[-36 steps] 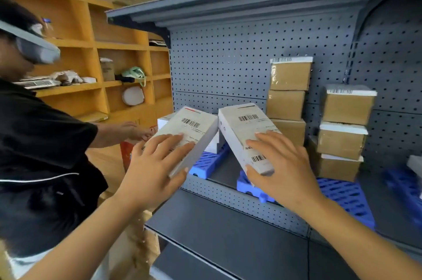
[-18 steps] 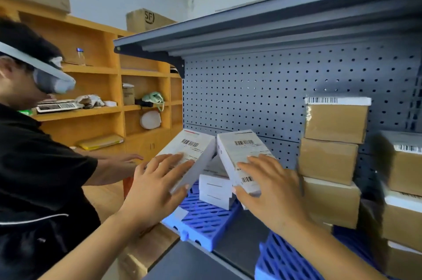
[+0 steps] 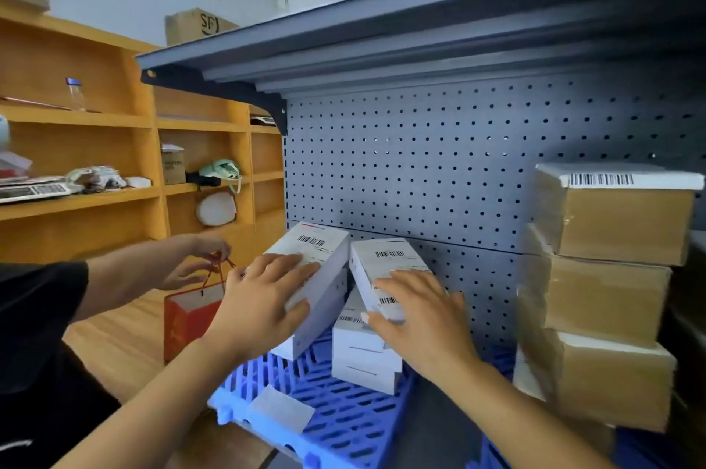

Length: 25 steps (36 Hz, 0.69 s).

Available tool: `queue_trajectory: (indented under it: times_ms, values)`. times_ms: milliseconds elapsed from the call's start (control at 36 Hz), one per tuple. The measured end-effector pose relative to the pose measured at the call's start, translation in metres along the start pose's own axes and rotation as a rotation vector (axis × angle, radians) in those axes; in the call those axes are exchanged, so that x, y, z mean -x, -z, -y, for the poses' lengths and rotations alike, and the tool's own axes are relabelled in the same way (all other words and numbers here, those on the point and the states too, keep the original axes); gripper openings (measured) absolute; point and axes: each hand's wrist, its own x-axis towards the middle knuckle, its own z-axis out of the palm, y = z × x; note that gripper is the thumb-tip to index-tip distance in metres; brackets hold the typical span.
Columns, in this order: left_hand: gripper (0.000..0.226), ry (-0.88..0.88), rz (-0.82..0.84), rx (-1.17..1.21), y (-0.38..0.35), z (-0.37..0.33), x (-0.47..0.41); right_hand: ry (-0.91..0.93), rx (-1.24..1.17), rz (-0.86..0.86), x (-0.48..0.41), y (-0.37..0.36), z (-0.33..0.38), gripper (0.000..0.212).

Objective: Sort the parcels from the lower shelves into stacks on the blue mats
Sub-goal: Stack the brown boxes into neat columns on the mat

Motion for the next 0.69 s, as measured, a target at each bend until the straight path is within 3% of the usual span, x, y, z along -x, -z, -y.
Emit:
queue_trajectory:
  times_ms: [222, 361, 444, 639, 694]
  values:
    - [0.053, -0.036, 0.079, 0.049, -0.022, 0.037, -0.029, -0.075, 0.086, -0.024, -0.03, -0.028, 0.007, 0.048]
    - [0.055, -0.07, 0.122, 0.091, -0.037, 0.053, -0.038, -0.113, 0.155, -0.235, -0.031, -0.05, 0.008, 0.039]
    - [0.059, -0.084, 0.144, 0.122, -0.042, 0.057, -0.042, -0.126, 0.198, -0.269, -0.032, -0.055, 0.01, 0.038]
    - [0.075, -0.09, 0.245, 0.167, -0.049, 0.06, -0.045, -0.14, 0.226, -0.268, -0.032, -0.055, 0.013, 0.039]
    - [0.07, -0.086, 0.304, 0.148, -0.047, 0.06, -0.048, -0.151, 0.228, -0.247, -0.03, -0.053, 0.014, 0.04]
